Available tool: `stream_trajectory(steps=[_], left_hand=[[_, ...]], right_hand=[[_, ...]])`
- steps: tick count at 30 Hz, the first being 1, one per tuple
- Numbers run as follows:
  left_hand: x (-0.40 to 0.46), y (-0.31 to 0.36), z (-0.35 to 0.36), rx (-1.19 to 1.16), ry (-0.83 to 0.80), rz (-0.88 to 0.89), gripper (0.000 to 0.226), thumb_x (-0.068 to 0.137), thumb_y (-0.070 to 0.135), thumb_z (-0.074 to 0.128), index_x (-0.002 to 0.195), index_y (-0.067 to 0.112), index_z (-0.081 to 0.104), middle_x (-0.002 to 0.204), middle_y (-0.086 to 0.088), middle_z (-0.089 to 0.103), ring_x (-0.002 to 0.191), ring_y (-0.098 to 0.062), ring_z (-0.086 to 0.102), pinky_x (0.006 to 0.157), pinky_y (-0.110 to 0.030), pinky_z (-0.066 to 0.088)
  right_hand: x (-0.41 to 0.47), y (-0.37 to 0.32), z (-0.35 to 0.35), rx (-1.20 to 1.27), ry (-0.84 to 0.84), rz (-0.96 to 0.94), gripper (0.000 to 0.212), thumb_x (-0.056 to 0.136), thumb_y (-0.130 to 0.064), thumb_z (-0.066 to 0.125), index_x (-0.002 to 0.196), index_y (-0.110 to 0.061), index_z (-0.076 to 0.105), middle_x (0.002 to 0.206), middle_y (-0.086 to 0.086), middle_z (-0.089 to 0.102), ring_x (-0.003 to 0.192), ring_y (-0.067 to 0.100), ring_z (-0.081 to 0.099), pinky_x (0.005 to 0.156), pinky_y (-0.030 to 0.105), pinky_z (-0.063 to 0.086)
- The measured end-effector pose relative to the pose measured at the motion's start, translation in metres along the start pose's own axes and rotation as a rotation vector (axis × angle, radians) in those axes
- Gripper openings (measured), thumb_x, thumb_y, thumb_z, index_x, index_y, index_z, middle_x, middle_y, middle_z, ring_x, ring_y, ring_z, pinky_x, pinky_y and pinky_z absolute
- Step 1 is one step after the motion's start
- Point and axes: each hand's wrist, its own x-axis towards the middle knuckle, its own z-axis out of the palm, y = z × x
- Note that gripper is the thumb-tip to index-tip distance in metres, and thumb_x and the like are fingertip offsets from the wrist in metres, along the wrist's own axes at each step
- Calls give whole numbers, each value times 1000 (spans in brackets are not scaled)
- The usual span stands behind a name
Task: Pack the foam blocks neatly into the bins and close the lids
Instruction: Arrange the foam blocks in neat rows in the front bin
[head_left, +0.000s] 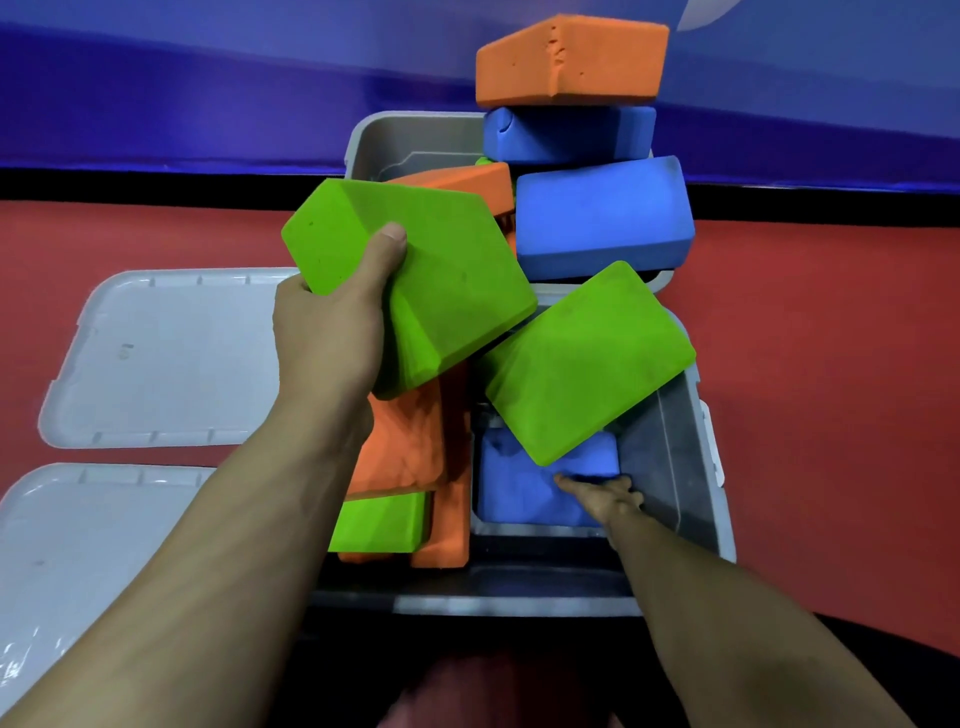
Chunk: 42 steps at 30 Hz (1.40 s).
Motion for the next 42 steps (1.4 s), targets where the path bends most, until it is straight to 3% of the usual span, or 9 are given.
stream_trajectory(steps=[2,4,8,15,18,22,28,33,42], left_hand=[[-1,0,1,1,-2,-3,36,81,42,84,104,15,77,98,5,80,93,-12,77,92,-44,60],[-1,-1,1,5,-6,-4,34,82,41,83,103,16,77,97,5,80,92,-11,77,92,-43,60],[0,-1,3,0,-15,-9,36,80,42,84,104,15,76,98,5,80,93,-11,77,93,-43,60],[-1,2,2,-17,-24,-11,40,77,44,86,105,17,77,98,6,80,93,-11,77,91,-43,61],[-2,4,1,-24,-14,-26,58,67,54,88,111,18,74,101,7,79,93,-11,76,90,-43,61],[-6,8,0,-49,-18,-11,37,78,43,86,103,17,77,96,7,80,90,-8,76,89,-39,61],[-11,12,-4,-90,-13,-1,38,77,41,87,104,17,77,96,8,80,88,-6,76,87,-37,62],[-9,10,-6,-112,-29,16,59,69,48,89,116,17,74,102,7,79,91,-6,76,87,-36,62],[-3,5,-3,-102,-19,36,47,75,42,88,113,17,75,98,8,79,88,-4,75,82,-29,61]], right_hand=[[0,-2,-4,-46,-72,-34,159,36,-91,72,159,-6,17,165,17,18,152,33,19,121,40,18],[-1,-5,-6,-10,-183,-91,129,61,-82,72,158,-9,26,165,11,22,153,28,17,120,34,15],[1,-1,6,-58,40,11,154,42,-96,67,157,-7,15,160,18,20,150,36,18,122,45,18],[-8,12,4,255,162,-172,85,68,-46,90,116,-6,33,126,17,53,113,32,57,95,39,47],[-16,12,-8,284,113,-202,78,68,-52,88,112,-2,47,109,12,58,95,27,59,84,38,48],[-42,9,-23,205,82,-269,54,74,-48,86,93,-8,56,89,7,60,80,24,59,74,34,48],[-90,8,-49,-137,291,-331,75,69,-63,80,116,-9,57,119,16,59,111,35,60,89,36,49],[-114,23,-48,-363,569,-412,68,72,-69,73,113,-17,60,116,9,46,113,33,55,85,40,52],[-112,23,-43,-619,586,-420,77,82,-76,56,131,-16,50,129,10,37,123,29,43,87,38,50]])
